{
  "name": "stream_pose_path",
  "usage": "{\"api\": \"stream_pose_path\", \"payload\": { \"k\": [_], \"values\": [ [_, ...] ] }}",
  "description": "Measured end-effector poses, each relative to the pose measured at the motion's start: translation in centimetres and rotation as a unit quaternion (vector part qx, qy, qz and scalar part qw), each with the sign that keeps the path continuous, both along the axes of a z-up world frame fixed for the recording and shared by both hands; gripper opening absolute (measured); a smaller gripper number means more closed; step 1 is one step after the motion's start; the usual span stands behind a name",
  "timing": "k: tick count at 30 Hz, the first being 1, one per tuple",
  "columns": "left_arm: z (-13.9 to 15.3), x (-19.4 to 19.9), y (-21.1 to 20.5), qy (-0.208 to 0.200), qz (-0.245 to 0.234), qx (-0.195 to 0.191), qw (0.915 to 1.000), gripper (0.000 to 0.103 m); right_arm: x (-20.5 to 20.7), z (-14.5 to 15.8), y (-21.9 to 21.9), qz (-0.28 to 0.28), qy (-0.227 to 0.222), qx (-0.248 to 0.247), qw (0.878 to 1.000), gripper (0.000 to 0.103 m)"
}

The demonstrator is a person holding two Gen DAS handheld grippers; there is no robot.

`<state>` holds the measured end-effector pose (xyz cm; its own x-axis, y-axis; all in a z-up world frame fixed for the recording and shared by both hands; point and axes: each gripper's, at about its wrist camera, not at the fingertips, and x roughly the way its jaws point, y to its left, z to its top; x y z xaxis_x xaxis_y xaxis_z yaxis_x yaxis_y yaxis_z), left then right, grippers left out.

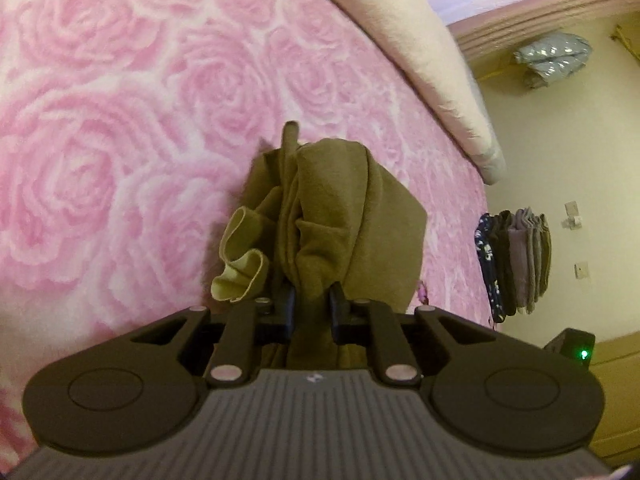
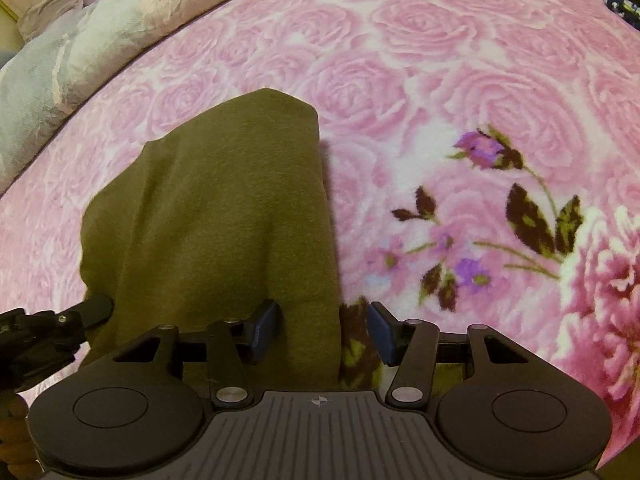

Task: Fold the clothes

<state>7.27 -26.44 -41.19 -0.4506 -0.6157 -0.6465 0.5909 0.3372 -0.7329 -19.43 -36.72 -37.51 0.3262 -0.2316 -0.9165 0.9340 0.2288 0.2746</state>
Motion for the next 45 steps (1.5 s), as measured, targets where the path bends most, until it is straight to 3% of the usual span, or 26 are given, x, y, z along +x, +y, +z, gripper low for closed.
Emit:
{"api": "stream_pose_path", "payload": {
  "k": [3,6,7,8,12,15,16,17,19,21,23,26,28,33,40,42,45],
  "values": [
    [-0.9,0.1,0.0,-0.01,0.005,0.023,0.9997,0.017,0.1,-0.2,0.0,0.006,-0.003,0.002,1.0,0.053],
    [-1.1,0.9,-0.5,0.016,0.01,0.045,0.9988,0.024,0.0,0.2,-0.4,0.012,-0.005,0.006,1.0,0.053],
    [-0.9,1.2,-0.8,0.023,0.012,0.051,0.9984,0.033,-0.3,0.6,-0.8,0.003,-0.015,0.002,1.0,0.053],
    [-0.7,1.5,-1.1,0.029,0.016,0.054,0.998,0.036,-0.7,1.0,-1.1,-0.007,-0.026,-0.001,1.0,0.053],
    [-0.4,2.9,-2.4,0.049,0.045,0.032,0.9973,0.044,-1.9,1.7,-3.7,-0.047,-0.042,-0.014,0.998,0.053],
    [-1.1,3.4,-4.1,0.051,0.047,0.033,0.997,0.041,-1.7,0.3,-5.4,-0.065,-0.055,0.003,0.996,0.053],
    [-1.4,3.4,-4.4,0.052,0.047,0.029,0.9971,0.03,-1.5,-0.3,-5.6,-0.069,-0.058,0.009,0.996,0.053],
    [-1.5,3.3,-4.7,0.052,0.046,0.021,0.9974,0.01,-1.3,-0.6,-5.7,-0.07,-0.06,0.012,0.996,0.053],
    [-0.7,3.0,-4.4,0.027,0.03,-0.012,0.9991,0.008,-1.0,-0.7,-5.5,-0.067,-0.057,0.007,0.996,0.053],
    [0.2,2.6,-3.9,-0.008,0.014,-0.041,0.999,0.008,-0.5,-0.6,-5.2,-0.058,-0.052,-0.004,0.997,0.053],
    [-0.2,2.5,-3.5,-0.035,0.017,-0.033,0.9987,0.008,-0.1,-0.7,-5.0,-0.048,-0.045,-0.013,0.998,0.053],
    [-2.0,3.0,-3.4,-0.032,0.049,-0.011,0.9982,0.014,0.5,-1.8,-5.2,-0.036,-0.048,-0.009,0.998,0.053],
    [-2.2,3.1,-3.1,-0.021,0.065,-0.004,0.9977,0.019,0.1,-1.7,-5.2,-0.037,-0.053,-0.013,0.998,0.053],
    [0.4,3.1,0.2,-0.005,0.08,0.01,0.9967,0.026,-3.9,-0.6,-3.5,-0.066,-0.106,0.002,0.992,0.053],
    [1.4,0.7,8.7,0.118,0.167,0.055,0.9773,0.034,-8.9,-0.6,2.2,-0.076,-0.18,0.088,0.977,0.054],
    [1.7,-0.7,9.5,0.117,0.162,0.047,0.9787,0.034,-9.1,-0.9,3.2,-0.072,-0.192,0.108,0.973,0.054],
    [1.8,-2.5,9.6,0.063,0.126,0.052,0.9887,0.034,-8.7,-1.1,3.8,-0.051,-0.194,0.109,0.974,0.054]
  ]
}}
